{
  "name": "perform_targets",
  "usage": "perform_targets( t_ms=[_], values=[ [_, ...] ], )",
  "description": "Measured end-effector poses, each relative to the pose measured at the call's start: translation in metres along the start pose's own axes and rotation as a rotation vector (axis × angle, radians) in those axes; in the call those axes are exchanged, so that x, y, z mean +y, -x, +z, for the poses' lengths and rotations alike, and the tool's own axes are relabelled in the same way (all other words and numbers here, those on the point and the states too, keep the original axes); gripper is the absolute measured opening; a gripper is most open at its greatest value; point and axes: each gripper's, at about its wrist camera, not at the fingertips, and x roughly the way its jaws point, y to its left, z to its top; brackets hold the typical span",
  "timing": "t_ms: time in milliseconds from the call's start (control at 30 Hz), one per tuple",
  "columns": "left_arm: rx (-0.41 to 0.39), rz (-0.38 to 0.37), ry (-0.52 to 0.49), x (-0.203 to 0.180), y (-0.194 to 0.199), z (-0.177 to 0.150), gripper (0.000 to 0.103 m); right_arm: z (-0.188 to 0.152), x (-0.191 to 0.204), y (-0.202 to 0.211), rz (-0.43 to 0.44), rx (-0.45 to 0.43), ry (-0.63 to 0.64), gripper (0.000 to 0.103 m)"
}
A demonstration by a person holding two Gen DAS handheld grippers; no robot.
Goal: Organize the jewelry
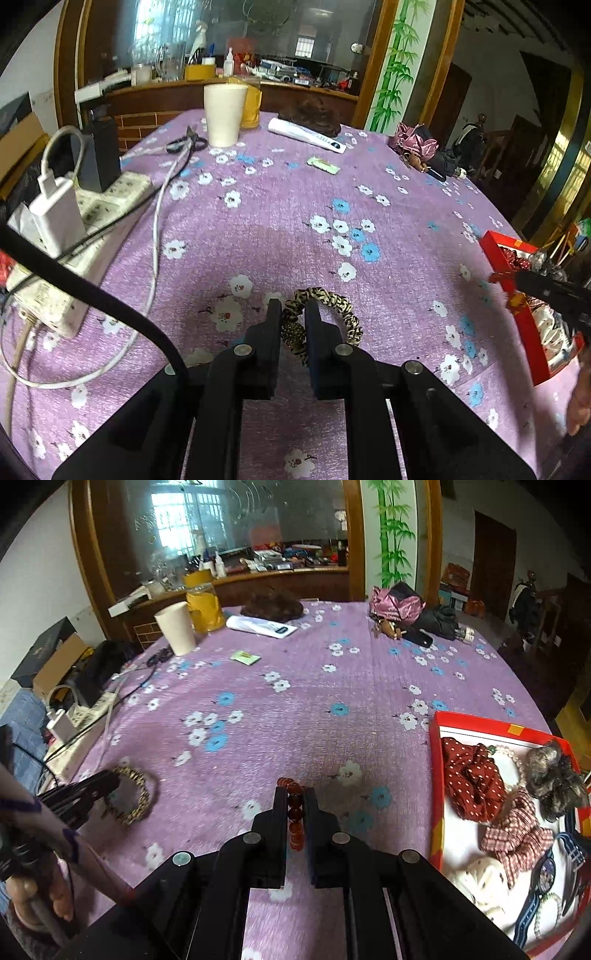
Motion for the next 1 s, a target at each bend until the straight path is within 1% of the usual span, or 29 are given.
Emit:
perform_targets(
  t_ms=[133,333,433,600,767,1000],
  values=[
    [-0.021,0.023,-0.035,-0.007,0.004,-0.002,0.012,-0.010,0.008,0.018,-0.014,-0.030,0.022,0.008],
    [-0.032,0.031,-0.067,-0.014,0.008,-0.007,0.012,-0.028,0.023,0.038,-0.113,-0.059,0.090,0.008],
    [-0.050,0.047,-0.084,-0.019,0.014,-0.007,0.012,-0.034,0.024,0.047,-0.141,-0.069,0.099,0.008],
    [-0.084,0.023,-0.071,-0.026,0.034,-0.005,0.012,-0.043,0.020,0.064,-0.196,-0.094,0.120,0.008],
    [-0.100,-0.007,-0.055,-0.036,0.055,-0.006,0.012,-0.049,0.011,0.076,-0.225,-0.109,0.110,0.008],
    [-0.123,-0.021,-0.112,-0.068,0.084,-0.011,0.012,-0.057,-0.001,0.090,-0.269,-0.122,0.087,0.008]
  ],
)
